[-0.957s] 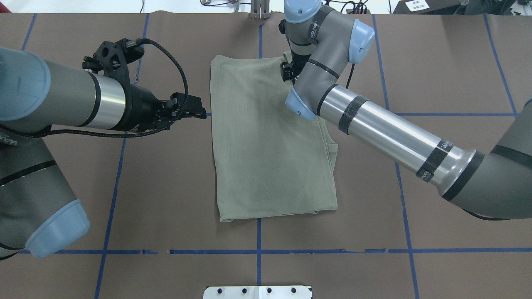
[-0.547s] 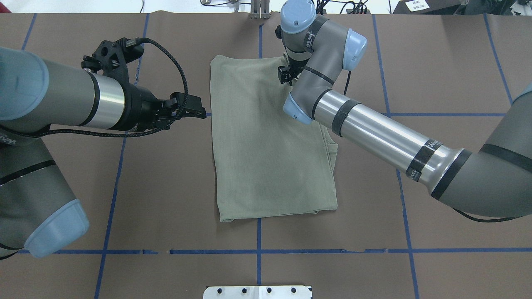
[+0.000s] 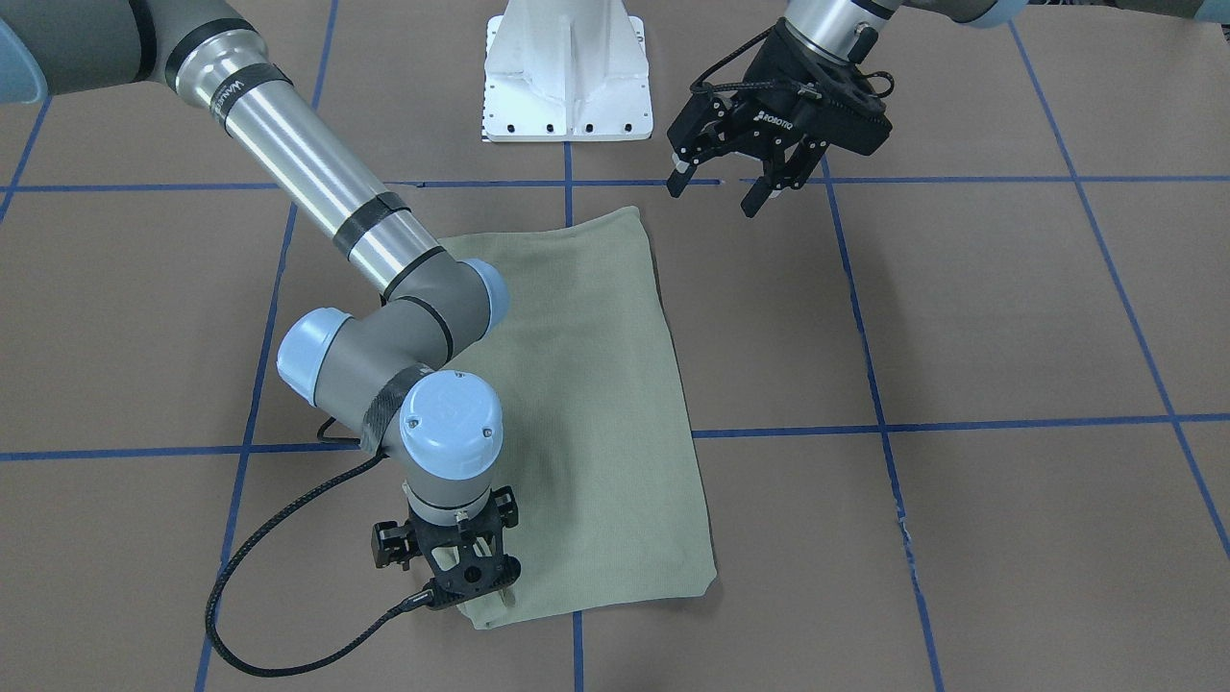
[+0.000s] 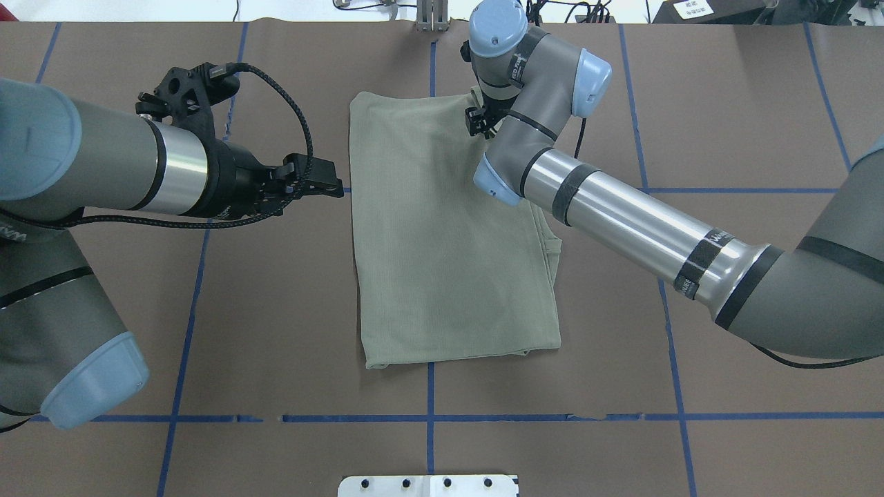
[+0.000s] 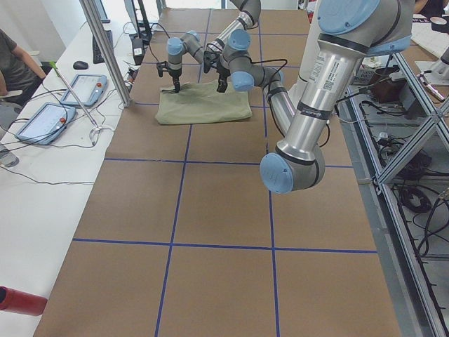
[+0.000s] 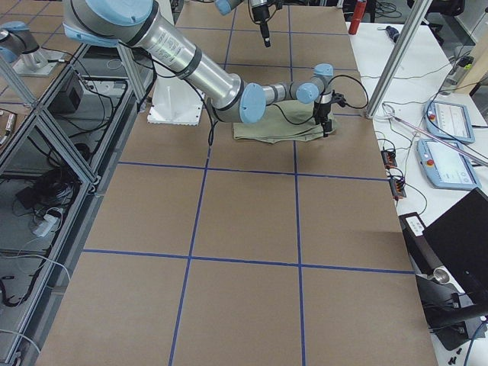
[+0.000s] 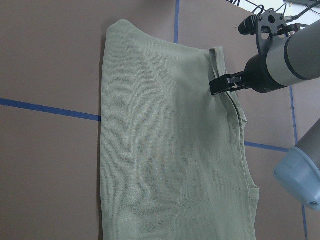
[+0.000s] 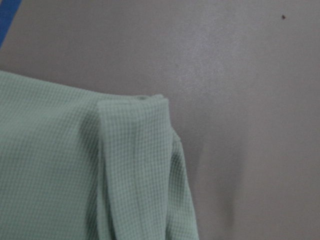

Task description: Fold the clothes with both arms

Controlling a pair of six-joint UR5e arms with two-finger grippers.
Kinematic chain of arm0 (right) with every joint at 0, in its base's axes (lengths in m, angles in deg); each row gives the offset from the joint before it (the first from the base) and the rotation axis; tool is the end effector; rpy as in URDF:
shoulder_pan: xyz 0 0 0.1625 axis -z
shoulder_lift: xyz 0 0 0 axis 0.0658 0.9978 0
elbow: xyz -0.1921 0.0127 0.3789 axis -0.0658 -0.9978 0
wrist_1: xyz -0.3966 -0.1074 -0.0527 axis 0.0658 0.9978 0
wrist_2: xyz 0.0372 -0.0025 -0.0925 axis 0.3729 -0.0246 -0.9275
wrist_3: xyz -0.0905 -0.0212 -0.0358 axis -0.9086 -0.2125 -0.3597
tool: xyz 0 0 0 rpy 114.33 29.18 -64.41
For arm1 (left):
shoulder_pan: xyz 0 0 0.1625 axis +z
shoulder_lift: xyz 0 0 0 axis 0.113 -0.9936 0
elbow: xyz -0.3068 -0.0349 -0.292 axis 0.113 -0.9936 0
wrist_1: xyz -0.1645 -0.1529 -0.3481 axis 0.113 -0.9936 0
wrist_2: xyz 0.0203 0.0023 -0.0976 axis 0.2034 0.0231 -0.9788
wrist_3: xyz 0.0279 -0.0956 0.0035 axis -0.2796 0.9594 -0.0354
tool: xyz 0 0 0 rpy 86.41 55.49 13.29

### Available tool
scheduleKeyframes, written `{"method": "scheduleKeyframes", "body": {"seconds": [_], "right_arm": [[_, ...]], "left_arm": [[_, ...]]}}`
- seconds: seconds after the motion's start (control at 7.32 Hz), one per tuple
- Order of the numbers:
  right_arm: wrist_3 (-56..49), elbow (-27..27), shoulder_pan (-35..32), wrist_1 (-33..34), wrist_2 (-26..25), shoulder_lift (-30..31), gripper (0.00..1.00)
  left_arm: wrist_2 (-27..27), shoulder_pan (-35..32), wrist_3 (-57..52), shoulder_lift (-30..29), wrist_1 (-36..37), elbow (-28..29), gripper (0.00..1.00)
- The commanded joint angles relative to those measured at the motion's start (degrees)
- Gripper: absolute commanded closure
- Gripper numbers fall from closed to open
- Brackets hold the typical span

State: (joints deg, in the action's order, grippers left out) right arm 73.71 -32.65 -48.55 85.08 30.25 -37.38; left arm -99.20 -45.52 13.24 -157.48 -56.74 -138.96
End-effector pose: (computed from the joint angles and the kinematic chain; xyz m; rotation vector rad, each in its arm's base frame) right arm -0.5636 -0.7119 0.2920 0.2569 -0.5450 -0.2264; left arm 0.3450 -0.4092 0.1692 0.2435 1.2441 -0.2353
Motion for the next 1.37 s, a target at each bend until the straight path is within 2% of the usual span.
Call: {"method": "scheduleKeyframes", "body": {"seconds": [0.0, 0.41, 0.82, 0.96, 1.09, 1.23], "right_arm": [[-0.10, -0.08, -1.44, -0.01, -0.06, 0.24, 0.00], [-0.27, -2.18, -2.85, -0.01, -0.32, 0.94, 0.00], [-0.71, -1.75, -3.82, -0.01, -0.15, 0.86, 0.00], [-1.84, 0.52, -4.43, 0.08, 0.81, 0.95, 0.00], [-1.86, 6.28, -5.74, 0.95, 5.17, 2.95, 0.00], [-1.77, 16.87, -5.93, 6.87, 7.73, 7.58, 0.00]], "left_arm": [[0.00, 0.01, 0.00, 0.00, 0.00, 0.00, 0.00], [0.09, -0.08, 0.00, -0.35, 0.00, 0.00, 0.00], [-0.09, -0.25, 0.00, -0.35, 0.00, 0.00, 0.00], [-0.09, -0.26, 0.35, -0.61, 0.00, 0.00, 0.00], [-0.26, -0.08, 0.87, -0.70, 0.17, -0.18, 0.00], [-2.79, 0.27, 2.88, -0.62, 0.35, 0.26, 0.00]]}}
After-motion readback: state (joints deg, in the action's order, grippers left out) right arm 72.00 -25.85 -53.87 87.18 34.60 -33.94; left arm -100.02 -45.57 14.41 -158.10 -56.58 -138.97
